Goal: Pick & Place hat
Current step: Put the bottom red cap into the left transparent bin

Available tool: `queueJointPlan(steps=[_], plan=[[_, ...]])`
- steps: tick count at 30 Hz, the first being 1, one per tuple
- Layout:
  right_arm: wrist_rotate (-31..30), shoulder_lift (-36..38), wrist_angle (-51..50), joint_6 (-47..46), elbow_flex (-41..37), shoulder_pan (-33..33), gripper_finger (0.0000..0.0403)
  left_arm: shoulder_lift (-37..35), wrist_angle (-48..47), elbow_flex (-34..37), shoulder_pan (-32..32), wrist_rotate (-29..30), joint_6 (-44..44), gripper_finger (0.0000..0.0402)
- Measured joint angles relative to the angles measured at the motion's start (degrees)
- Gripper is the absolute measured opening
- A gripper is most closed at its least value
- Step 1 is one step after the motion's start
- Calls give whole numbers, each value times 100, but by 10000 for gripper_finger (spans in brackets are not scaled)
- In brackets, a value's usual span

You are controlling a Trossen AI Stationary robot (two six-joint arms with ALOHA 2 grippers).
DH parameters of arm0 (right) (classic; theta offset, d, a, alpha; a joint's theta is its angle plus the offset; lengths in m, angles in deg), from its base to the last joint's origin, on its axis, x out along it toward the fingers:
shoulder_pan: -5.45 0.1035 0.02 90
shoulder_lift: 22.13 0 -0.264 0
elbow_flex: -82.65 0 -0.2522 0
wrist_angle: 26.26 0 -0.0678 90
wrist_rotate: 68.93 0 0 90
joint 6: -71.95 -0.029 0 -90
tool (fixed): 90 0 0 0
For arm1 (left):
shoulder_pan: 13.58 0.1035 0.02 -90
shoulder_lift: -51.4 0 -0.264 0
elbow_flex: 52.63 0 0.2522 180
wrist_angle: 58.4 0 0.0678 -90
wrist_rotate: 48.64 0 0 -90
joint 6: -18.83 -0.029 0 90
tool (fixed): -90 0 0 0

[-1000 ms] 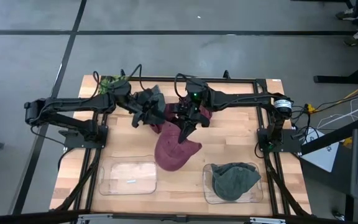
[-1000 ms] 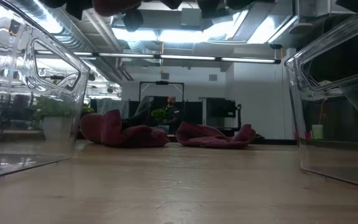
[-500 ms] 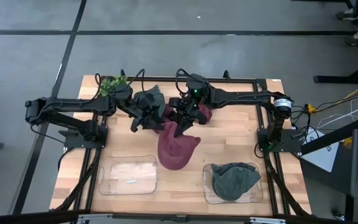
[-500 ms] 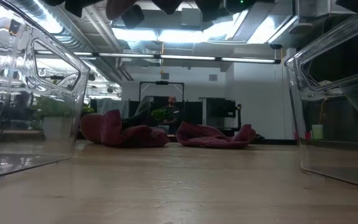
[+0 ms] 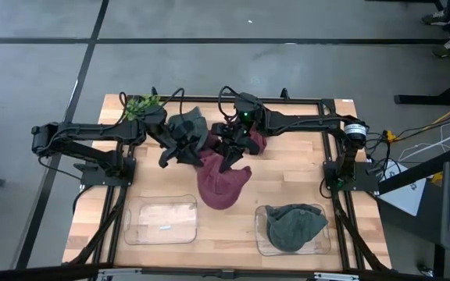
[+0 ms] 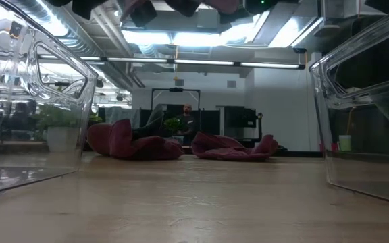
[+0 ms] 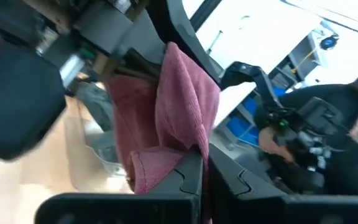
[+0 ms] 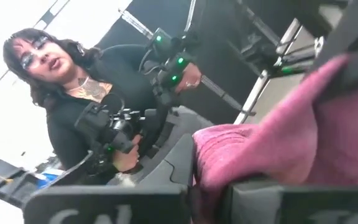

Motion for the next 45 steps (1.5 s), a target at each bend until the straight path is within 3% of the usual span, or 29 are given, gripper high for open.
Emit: queueJointPlan(steps=[6, 13, 22, 29, 38, 45], plan=[[354, -7, -13, -409, 2, 13, 60, -168, 16, 0, -2, -499, 488, 4], [350, -7, -25, -497, 4, 11, 121, -611, 14, 0, 0, -644, 806, 4], [372, -7, -163, -517, 4, -161, 211, -1197, 16, 0, -5, -792, 1951, 3], [350, 37, -103, -284, 4, -331, 233, -1376, -6, 0, -285, -819, 2614, 3], [354, 59, -114, -160, 4, -483, 224, -1659, -963, 7, -1078, -263, 2728, 3], [354, 59, -118, -62, 4, -505, 224, -2260, -1482, 49, -1554, 984, 2218, 3]])
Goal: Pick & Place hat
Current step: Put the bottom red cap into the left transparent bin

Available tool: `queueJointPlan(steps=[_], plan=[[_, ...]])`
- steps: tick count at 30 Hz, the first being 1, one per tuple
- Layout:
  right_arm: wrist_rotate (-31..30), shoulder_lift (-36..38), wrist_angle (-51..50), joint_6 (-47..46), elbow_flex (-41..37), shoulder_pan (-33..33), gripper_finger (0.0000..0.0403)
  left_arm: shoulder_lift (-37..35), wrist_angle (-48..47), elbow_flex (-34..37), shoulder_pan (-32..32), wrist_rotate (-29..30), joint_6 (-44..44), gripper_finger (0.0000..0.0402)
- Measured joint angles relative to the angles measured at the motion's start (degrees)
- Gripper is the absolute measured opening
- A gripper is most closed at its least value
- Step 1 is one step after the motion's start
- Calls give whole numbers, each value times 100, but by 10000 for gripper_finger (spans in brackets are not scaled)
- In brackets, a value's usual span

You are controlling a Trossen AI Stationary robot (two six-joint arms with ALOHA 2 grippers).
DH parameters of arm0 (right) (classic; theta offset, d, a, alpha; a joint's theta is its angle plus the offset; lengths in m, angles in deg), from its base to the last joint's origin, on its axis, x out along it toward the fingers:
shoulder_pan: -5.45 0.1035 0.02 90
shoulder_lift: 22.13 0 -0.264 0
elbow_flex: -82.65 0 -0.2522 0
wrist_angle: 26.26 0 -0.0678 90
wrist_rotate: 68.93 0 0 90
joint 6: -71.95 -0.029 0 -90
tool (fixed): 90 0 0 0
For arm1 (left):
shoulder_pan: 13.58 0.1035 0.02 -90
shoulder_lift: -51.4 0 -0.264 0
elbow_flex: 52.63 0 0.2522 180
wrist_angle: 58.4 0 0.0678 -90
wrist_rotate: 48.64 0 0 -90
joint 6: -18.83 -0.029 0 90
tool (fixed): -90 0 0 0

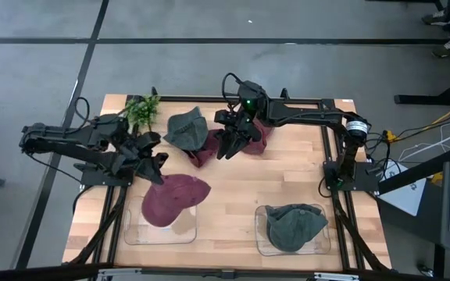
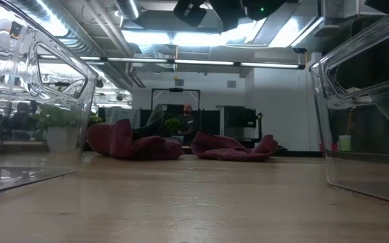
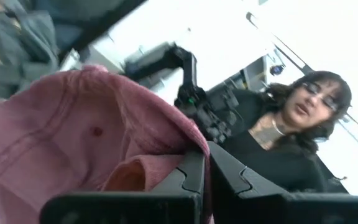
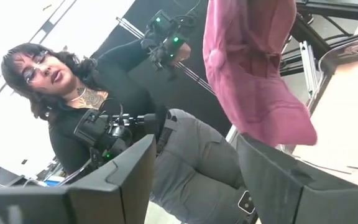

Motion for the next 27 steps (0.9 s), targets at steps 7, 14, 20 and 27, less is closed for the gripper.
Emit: queueJointPlan(steps=[7, 14, 20, 27], plan=[[48, 0, 2, 22, 0, 2, 224, -414, 66, 638, -856, 1349, 15, 3], [51, 0, -1, 90, 0, 2, 223, -552, 625, 1356, -1837, 2297, 450, 3], [37, 0, -2, 161, 0, 2, 223, -724, 1015, 1913, -2367, 3138, 414, 3], [33, 0, -2, 183, 0, 2, 223, -655, 2332, 2780, -2861, 4300, 217, 3]])
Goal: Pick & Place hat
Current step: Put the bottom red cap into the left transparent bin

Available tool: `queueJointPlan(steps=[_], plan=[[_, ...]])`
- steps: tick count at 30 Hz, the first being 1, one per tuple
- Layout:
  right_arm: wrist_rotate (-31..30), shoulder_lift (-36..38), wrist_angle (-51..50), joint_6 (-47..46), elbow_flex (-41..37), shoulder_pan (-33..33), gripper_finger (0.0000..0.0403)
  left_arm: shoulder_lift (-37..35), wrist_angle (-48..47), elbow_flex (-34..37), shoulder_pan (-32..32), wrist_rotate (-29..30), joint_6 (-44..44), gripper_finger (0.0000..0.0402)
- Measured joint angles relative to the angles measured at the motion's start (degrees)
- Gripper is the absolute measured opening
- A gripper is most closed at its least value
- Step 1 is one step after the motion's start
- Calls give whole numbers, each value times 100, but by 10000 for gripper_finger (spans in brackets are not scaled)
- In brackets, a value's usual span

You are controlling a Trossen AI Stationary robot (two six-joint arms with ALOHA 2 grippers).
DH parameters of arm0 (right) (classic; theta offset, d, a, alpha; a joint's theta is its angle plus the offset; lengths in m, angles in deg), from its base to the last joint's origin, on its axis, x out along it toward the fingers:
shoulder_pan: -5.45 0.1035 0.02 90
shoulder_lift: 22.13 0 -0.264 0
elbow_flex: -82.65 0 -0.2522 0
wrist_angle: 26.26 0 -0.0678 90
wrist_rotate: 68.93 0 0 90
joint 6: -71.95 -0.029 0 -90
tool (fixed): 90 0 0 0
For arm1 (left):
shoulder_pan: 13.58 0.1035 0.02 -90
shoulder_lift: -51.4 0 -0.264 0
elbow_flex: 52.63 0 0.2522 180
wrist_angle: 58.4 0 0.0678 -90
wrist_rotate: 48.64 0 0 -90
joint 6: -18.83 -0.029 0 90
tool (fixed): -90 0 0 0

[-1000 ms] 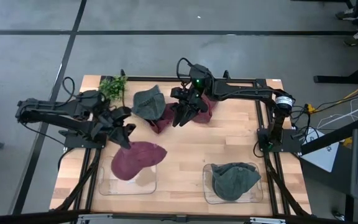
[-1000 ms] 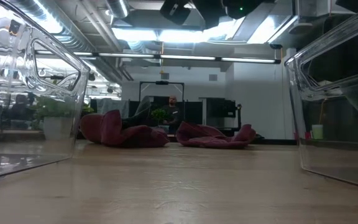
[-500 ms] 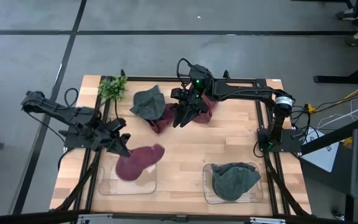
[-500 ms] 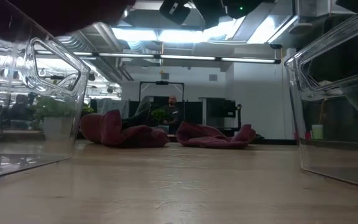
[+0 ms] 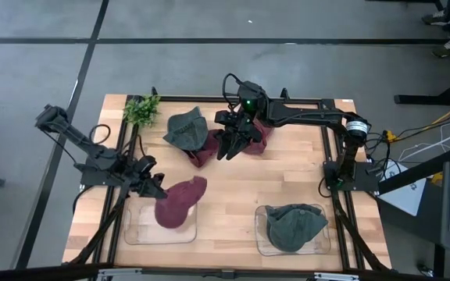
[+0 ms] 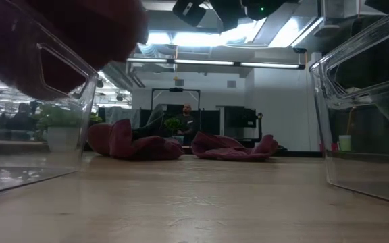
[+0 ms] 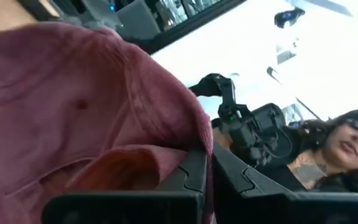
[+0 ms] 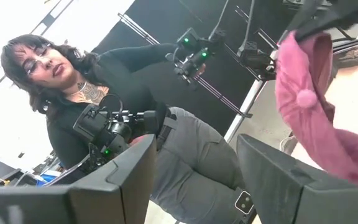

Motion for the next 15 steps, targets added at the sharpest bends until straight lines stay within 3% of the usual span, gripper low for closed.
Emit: queueJointPlan(steps=[5, 15], plan=[[0, 0, 0, -15, 0, -4, 223, 109, 418, 364, -324, 308, 264, 3], [1, 0, -10, 116, 0, -15, 223, 118, -261, 384, -582, 387, 365, 3]])
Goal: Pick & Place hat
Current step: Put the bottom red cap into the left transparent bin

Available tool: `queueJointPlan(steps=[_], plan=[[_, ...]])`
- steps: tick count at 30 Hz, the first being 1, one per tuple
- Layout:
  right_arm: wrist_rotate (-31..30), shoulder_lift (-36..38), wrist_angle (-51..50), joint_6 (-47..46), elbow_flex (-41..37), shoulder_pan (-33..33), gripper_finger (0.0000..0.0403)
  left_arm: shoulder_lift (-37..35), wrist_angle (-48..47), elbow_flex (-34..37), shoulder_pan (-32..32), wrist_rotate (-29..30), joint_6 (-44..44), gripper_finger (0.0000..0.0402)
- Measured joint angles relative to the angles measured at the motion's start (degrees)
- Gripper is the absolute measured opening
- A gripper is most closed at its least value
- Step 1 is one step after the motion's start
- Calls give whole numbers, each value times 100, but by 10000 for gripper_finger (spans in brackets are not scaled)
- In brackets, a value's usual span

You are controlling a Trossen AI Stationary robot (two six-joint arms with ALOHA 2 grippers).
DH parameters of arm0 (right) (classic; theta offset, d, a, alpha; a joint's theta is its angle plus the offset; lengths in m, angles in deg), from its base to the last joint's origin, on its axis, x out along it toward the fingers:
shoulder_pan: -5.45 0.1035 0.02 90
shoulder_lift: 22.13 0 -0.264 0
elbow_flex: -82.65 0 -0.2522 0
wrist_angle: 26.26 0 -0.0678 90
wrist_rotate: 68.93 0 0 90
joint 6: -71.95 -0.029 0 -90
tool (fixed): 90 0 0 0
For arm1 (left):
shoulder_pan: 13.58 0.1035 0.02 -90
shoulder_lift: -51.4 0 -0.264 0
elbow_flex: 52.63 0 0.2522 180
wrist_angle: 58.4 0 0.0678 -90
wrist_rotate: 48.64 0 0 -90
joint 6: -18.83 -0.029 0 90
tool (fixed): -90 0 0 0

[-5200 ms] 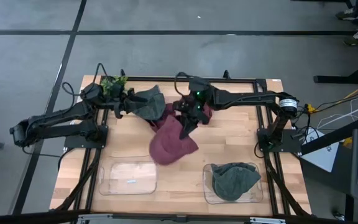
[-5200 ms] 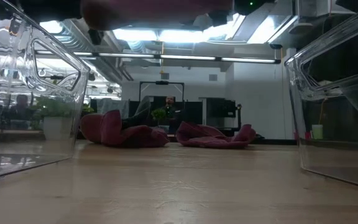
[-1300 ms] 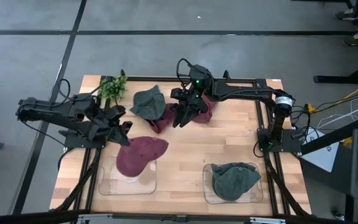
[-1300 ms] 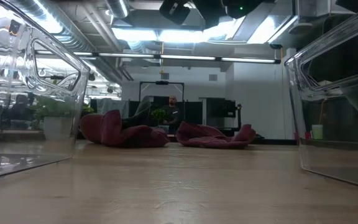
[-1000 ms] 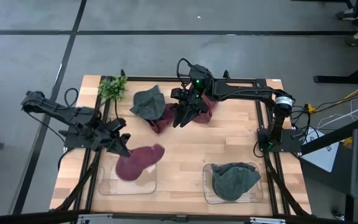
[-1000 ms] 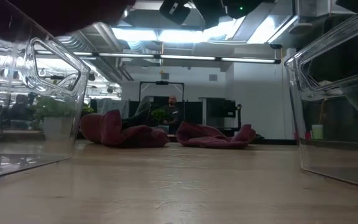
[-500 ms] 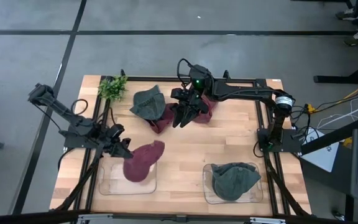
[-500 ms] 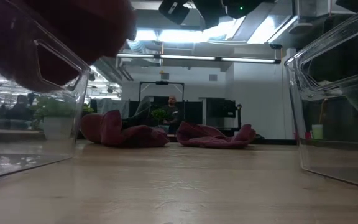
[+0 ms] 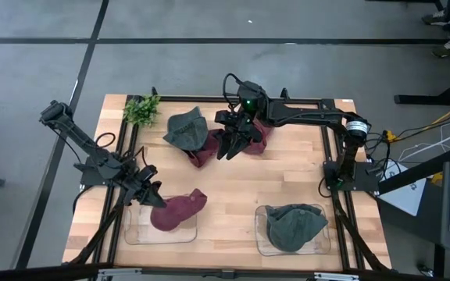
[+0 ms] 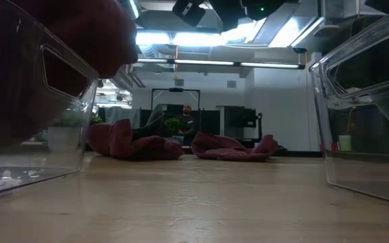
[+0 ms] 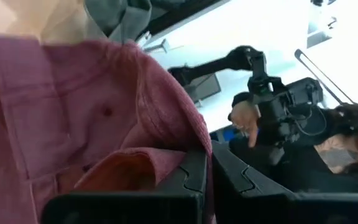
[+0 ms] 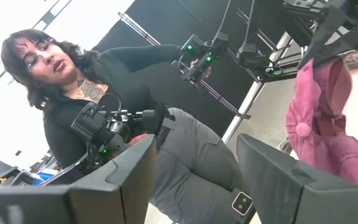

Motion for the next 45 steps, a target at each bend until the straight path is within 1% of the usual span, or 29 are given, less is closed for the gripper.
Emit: queueJointPlan(steps=[2, 5, 14, 22, 28, 30, 32, 36, 39, 42, 45], plan=[[1, 0, -33, 8, 0, -3, 223, 13, 100, 0, 0, 69, -163, 3], [-1, 0, -34, 16, 0, -3, 223, 14, 62, 0, 0, 67, -184, 3], [1, 0, -47, 151, -2, -3, 223, 13, -958, 0, 0, -82, 380, 3], [1, 0, -49, 157, -4, -9, 223, -53, -918, 0, -2, 84, 247, 3], [1, 0, -49, 160, -4, -9, 223, -358, -651, 0, -2, -85, 179, 3], [1, 0, -50, 169, -4, -9, 223, -477, -737, 0, -2, -108, 209, 3], [1, 0, -50, 175, -4, -9, 223, -547, -997, 0, -2, -299, 317, 3], [1, 0, -49, 174, -4, -9, 223, -678, -1458, 0, -2, -863, 600, 3], [1, 0, -49, 176, -4, -9, 223, -776, -1836, 0, -2, -1123, 770, 3], [-2, 0, -52, 245, -4, -9, 223, -857, -2193, 0, -2, -1245, 960, 4], [-45, 0, -49, 299, -4, -9, 223, -953, -2397, 0, -2, -1236, 1027, 4]])
